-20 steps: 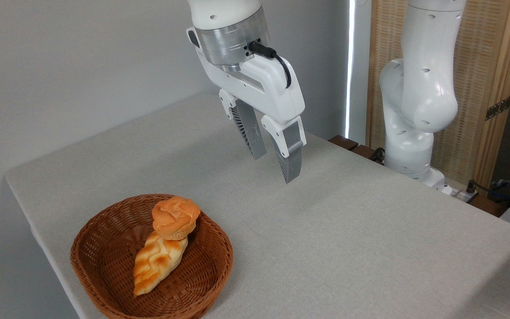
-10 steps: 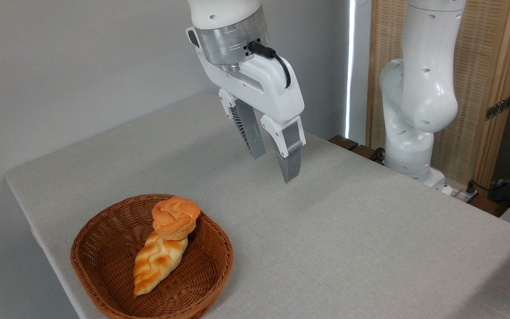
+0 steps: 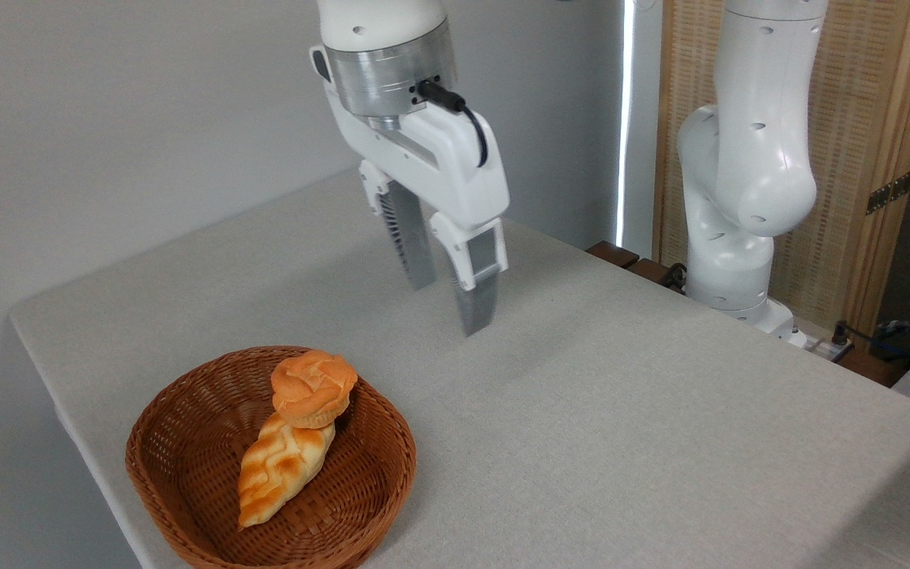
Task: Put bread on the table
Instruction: 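Lower the open gripper into the basket onto the small orange bun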
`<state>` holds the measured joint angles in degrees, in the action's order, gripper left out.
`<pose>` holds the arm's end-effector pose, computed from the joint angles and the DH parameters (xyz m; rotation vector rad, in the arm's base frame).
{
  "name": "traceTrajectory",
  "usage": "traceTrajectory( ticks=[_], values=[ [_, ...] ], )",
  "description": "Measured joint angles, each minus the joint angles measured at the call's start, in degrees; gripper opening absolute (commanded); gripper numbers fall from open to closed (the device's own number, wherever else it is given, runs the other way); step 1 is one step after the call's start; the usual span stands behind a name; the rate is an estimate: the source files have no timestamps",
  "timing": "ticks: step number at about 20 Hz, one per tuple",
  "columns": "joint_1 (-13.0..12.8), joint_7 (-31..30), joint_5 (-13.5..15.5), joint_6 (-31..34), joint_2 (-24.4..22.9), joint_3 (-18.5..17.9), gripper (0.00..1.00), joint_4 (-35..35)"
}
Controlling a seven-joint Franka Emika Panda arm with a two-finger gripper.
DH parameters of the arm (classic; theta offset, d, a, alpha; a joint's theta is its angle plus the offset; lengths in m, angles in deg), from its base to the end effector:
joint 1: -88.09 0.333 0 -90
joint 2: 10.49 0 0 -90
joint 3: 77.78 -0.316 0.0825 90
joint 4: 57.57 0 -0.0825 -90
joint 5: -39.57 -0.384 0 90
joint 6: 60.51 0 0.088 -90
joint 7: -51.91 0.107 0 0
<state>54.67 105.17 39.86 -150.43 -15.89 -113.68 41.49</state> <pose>0.5254 0.0354 0.5910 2.7515 -1.3130 -0.0692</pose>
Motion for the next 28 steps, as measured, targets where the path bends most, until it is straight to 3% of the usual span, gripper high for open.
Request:
traceTrajectory(
  ticks=[5,10,15,25,27,28],
  values=[
    [-0.9,0.0,3.2,-9.3,3.5,0.3,1.0,0.3],
    [-2.2,0.0,9.9,-18.1,8.9,0.7,1.0,0.9],
    [-2.3,0.0,15.6,-20.6,12.6,2.0,1.0,0.9],
    [-2.3,0.0,16.0,-22.1,18.0,3.5,0.99,0.9],
    [-2.3,0.0,16.0,-22.1,18.2,3.9,0.7,0.9],
    [-2.3,0.0,16.0,-22.1,18.3,4.0,0.49,0.9]
  ],
)
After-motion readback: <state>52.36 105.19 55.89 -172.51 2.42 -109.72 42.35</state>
